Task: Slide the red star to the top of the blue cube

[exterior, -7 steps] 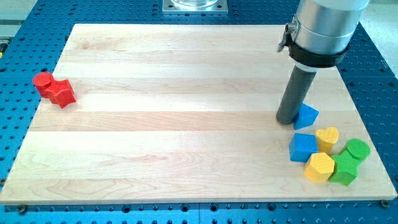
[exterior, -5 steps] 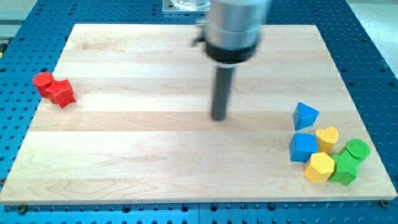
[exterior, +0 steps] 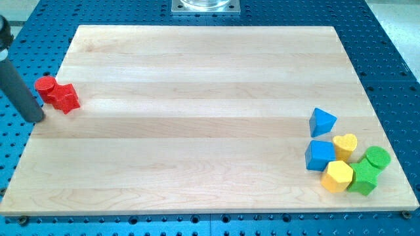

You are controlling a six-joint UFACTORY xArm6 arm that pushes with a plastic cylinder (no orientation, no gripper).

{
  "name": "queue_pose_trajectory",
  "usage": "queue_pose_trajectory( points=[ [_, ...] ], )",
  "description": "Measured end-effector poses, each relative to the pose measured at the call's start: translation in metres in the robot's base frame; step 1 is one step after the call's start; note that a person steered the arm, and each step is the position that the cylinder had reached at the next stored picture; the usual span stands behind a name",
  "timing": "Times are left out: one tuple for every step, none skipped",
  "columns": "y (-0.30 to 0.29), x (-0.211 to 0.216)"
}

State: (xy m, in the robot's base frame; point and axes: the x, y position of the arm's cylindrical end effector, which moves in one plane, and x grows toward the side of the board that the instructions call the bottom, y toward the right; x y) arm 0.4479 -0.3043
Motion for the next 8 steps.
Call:
queue_pose_trajectory(
  points=[
    [-0.001, -0.023],
    [0.009, -0.054],
    [0.06, -0.041],
    [0.074, -0.054],
    [0.025, -0.053],
    [0.018, -0.002],
    [0.122, 0.022],
    [0.113, 0.043]
  ],
)
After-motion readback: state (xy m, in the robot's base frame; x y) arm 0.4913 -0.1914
